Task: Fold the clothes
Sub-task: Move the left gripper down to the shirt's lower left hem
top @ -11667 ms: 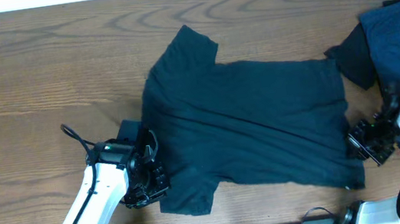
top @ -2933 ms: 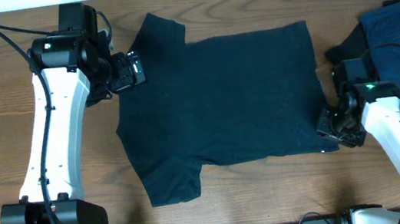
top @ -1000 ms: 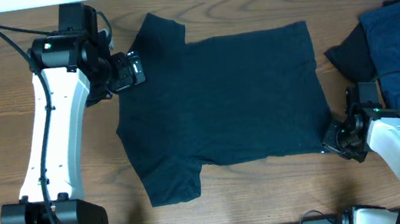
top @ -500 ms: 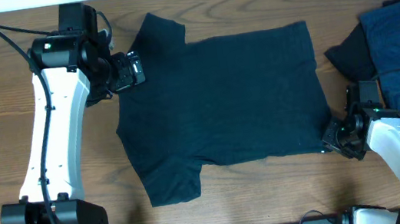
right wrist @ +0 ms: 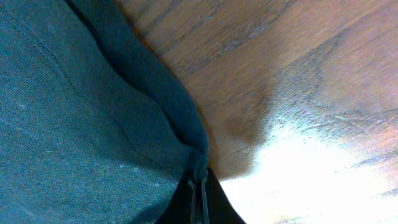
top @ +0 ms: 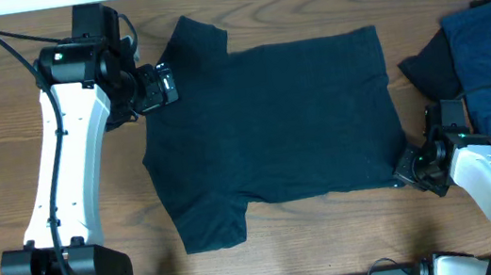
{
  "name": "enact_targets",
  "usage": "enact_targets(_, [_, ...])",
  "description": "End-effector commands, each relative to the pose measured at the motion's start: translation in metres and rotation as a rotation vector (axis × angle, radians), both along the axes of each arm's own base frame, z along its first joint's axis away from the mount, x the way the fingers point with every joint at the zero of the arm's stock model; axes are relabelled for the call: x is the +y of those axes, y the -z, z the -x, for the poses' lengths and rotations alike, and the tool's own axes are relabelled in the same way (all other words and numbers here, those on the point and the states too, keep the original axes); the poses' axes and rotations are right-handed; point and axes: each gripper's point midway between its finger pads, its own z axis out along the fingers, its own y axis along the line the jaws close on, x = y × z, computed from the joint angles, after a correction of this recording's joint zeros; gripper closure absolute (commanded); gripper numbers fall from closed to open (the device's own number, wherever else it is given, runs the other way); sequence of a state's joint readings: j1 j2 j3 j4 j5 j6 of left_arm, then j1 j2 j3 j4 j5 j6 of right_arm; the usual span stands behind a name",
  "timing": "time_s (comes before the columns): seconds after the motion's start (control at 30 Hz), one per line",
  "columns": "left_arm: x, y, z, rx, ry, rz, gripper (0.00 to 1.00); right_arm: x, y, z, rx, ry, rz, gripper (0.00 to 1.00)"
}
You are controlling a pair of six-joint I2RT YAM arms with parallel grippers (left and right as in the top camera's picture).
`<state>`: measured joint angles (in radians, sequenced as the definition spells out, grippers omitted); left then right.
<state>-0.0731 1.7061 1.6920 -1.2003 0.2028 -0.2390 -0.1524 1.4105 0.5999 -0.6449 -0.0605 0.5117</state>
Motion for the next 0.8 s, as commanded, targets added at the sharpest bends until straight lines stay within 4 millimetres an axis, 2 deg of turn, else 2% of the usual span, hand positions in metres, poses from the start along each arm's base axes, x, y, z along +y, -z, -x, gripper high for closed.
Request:
enact_targets(0.0, [0.003,0.004,0.0,0.013,-0.007,-0.009,0.02,-0.002,0.003,0.005,0.013,0.007,0.005,0.99])
enact_targets(0.63, [0.003,0.003,-0.004,-0.006,-0.007,-0.007,0.02,-0.002,0.003,0.005,0.013,0.007,0.005,0.99])
enact_targets(0.7, [0.003,0.004,0.002,0.018,-0.007,-0.01,0.01,-0.002,0.003,0.005,0.013,0.007,0.005,0.99])
enact_targets(0.77, [0.004,0.007,0.016,0.077,-0.013,-0.012,0.18,-0.002,0.003,0.005,0.013,0.006,0.005,0.99])
